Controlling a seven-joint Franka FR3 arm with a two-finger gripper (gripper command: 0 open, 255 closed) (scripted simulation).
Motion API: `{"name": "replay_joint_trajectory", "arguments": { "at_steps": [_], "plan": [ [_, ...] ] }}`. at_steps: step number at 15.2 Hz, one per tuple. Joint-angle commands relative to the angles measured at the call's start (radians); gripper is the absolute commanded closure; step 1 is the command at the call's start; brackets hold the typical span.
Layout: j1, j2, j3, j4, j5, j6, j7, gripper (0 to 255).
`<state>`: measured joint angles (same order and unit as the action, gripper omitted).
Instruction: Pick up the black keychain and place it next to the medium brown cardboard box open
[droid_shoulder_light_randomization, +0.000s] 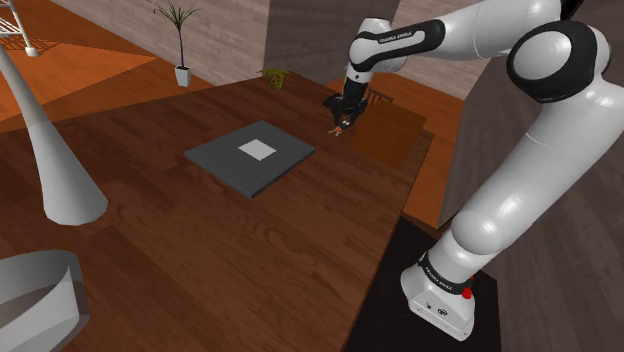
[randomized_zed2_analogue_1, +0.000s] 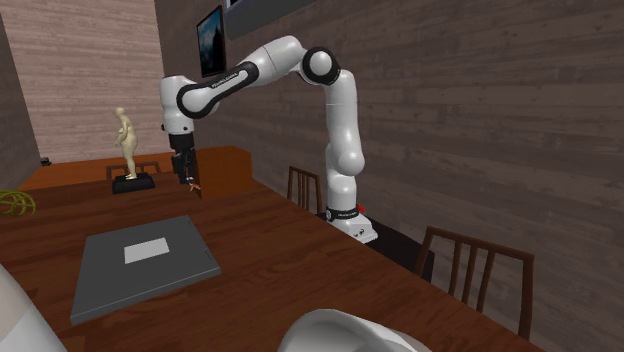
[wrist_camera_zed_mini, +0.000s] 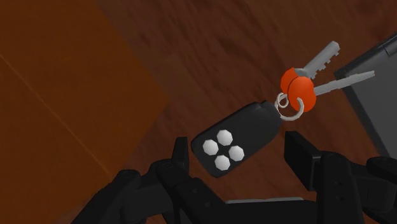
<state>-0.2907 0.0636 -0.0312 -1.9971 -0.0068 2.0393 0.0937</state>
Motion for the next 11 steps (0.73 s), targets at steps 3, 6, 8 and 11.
{"name": "replay_joint_trajectory", "arguments": {
  "at_steps": [3, 6, 8, 11],
  "plan": [
    [0.000, 0.021, 0.000, -0.033, 0.001, 0.054, 0.000, 255],
    [0.000, 0.038, 0.000, -0.054, 0.001, 0.092, 0.000, 255],
    [0.000, 0.050, 0.000, -0.068, 0.001, 0.117, 0.000, 255],
    [0.000, 0.069, 0.000, -0.086, 0.002, 0.154, 0.000, 255]
  ]
}}
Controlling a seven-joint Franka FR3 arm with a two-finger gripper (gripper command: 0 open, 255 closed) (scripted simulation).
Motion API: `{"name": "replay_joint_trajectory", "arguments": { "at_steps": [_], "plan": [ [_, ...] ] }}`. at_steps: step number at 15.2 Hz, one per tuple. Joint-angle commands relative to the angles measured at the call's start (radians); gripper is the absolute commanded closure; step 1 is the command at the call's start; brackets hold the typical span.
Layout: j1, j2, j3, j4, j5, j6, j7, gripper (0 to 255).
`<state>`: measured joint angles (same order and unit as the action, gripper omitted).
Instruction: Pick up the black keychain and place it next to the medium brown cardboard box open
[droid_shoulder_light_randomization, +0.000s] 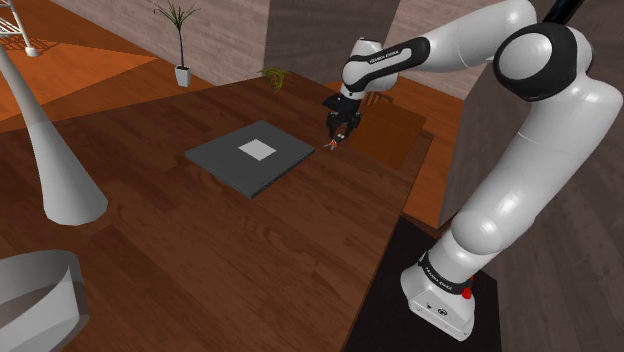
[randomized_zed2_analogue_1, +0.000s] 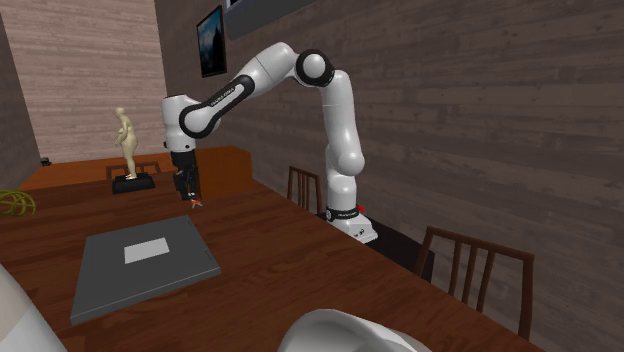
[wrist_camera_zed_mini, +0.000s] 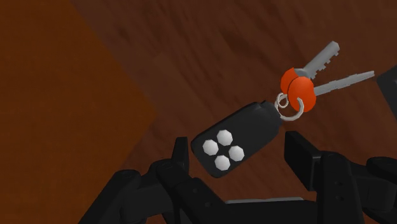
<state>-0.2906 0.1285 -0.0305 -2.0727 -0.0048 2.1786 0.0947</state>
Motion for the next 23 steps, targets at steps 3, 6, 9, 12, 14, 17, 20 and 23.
{"name": "replay_joint_trajectory", "arguments": {
  "at_steps": [3, 6, 9, 12, 14, 17, 20, 23],
  "plan": [
    [-0.001, 0.017, 0.000, -0.020, 0.000, 0.037, -0.001, 255],
    [-0.001, 0.017, 0.000, -0.020, 0.000, 0.037, -0.001, 255],
    [-0.001, 0.017, 0.000, -0.020, 0.000, 0.037, -0.001, 255],
    [-0.001, 0.017, 0.000, -0.019, 0.000, 0.036, -0.001, 0],
    [-0.001, 0.017, 0.000, -0.019, 0.000, 0.036, -0.001, 0],
    [-0.001, 0.000, 0.000, -0.005, 0.000, 0.005, -0.001, 0],
    [0.000, -0.039, 0.000, 0.044, -0.001, -0.083, 0.000, 0],
    [0.000, -0.039, 0.000, 0.044, -0.001, -0.083, 0.000, 0]
  ]
}}
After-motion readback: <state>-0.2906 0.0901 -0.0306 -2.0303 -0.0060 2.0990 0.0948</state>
